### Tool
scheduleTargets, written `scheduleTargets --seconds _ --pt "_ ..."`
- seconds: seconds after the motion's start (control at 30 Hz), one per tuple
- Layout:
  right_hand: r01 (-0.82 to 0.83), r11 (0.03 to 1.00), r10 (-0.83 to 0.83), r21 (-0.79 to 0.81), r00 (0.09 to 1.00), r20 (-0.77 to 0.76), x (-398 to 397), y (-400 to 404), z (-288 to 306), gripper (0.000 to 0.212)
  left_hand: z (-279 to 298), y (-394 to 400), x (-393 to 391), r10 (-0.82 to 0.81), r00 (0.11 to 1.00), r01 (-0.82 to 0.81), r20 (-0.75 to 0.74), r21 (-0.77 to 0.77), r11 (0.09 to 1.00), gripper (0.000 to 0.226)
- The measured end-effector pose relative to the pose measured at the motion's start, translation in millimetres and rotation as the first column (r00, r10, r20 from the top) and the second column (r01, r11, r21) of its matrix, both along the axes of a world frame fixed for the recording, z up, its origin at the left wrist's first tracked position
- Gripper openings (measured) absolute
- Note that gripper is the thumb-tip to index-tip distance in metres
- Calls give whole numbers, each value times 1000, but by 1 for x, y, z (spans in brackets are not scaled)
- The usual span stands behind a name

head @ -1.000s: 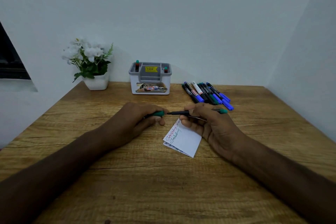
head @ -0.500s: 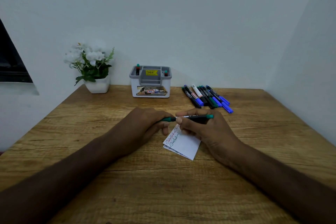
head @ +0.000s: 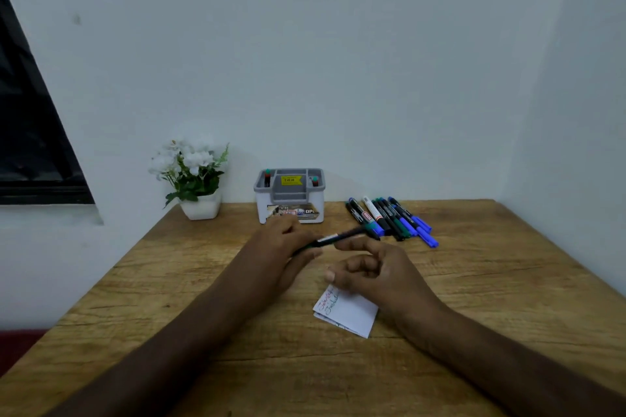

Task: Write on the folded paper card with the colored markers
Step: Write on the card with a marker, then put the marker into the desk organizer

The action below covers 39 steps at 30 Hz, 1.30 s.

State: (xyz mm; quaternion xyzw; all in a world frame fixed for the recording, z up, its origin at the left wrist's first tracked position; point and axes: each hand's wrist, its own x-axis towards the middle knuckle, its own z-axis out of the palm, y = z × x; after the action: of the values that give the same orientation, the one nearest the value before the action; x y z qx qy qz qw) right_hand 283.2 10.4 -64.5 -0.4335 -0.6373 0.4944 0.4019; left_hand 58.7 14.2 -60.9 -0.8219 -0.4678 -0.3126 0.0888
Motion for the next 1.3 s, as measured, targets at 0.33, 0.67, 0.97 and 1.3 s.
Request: scheduleTargets --seconds 0.33,0.67,0.97,1.3 --pt "-20 1000 20 10 999 31 0 0 -2 28 109 77 15 104 914 -136 392 53 989 18" --pt "-60 998 60 6 998 21 3 5 -7 21 98 166 26 391 910 -341 135 -293 893 20" --pt "-87 996 87 9 996 -21 5 9 -12 14 93 177 9 434 871 -392 229 -209 896 44" --pt "-97 995 97 26 995 -4 5 9 -11 11 70 82 7 248 942 -230 225 -101 968 17"
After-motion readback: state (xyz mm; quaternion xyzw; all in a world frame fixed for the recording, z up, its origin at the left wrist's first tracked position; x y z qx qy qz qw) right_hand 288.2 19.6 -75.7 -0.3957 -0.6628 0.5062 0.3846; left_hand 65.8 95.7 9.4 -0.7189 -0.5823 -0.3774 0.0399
